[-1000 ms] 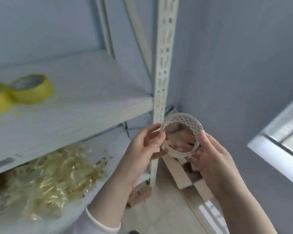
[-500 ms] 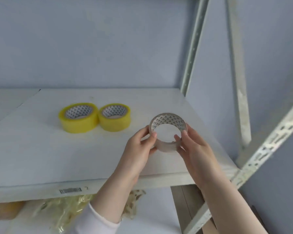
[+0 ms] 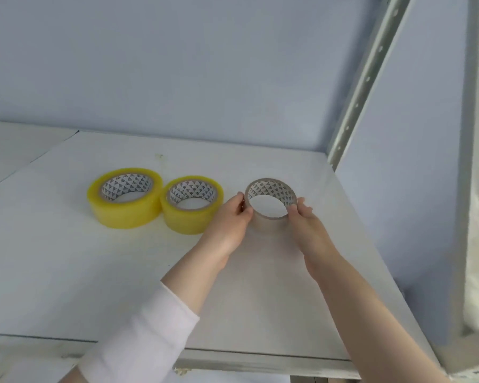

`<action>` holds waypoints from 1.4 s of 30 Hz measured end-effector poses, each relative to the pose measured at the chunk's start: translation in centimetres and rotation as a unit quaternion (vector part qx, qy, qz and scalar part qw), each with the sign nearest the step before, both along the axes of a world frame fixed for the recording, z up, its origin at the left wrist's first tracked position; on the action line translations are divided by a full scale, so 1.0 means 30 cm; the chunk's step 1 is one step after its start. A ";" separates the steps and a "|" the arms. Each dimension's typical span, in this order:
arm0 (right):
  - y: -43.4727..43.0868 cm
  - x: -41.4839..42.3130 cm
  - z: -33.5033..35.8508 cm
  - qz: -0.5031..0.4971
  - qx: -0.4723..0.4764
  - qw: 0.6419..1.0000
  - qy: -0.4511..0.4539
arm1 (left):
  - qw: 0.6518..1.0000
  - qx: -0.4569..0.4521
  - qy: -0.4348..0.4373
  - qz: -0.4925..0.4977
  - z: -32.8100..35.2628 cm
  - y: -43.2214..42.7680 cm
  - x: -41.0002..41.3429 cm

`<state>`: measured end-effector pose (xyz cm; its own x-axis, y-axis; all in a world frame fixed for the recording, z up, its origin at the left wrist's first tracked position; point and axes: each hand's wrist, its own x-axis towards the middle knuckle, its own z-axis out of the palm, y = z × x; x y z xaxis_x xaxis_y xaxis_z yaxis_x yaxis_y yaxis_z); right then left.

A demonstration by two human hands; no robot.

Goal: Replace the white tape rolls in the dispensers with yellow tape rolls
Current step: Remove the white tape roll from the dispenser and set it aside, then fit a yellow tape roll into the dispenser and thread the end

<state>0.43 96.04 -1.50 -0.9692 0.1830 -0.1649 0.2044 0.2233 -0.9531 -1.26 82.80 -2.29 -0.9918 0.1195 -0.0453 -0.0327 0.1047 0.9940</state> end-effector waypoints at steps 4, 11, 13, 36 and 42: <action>0.005 -0.046 -0.026 0.013 0.058 0.998 -0.027 | 1.000 -0.029 -0.001 0.004 -0.022 0.007 -0.038; -0.012 -0.033 0.019 0.002 0.111 0.993 -0.029 | 0.987 -0.130 0.087 0.028 0.059 -0.019 0.007; -0.019 -0.012 0.060 -0.020 0.114 0.993 0.036 | 0.976 -0.104 0.169 0.091 0.119 -0.084 0.045; -0.401 -0.084 -0.038 -0.040 -0.059 0.997 0.027 | 0.980 0.032 -0.043 0.190 0.027 -0.300 0.101; -0.379 0.082 0.019 -0.029 -0.148 0.985 0.089 | 0.970 0.049 0.014 0.236 0.020 -0.310 0.215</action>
<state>2.89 84.65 -0.92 -0.9767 0.2089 -0.0485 0.0331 -0.0768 -0.9965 5.21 73.50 -1.67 -0.9380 -0.3454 -0.0291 -0.0271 -0.0107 0.9996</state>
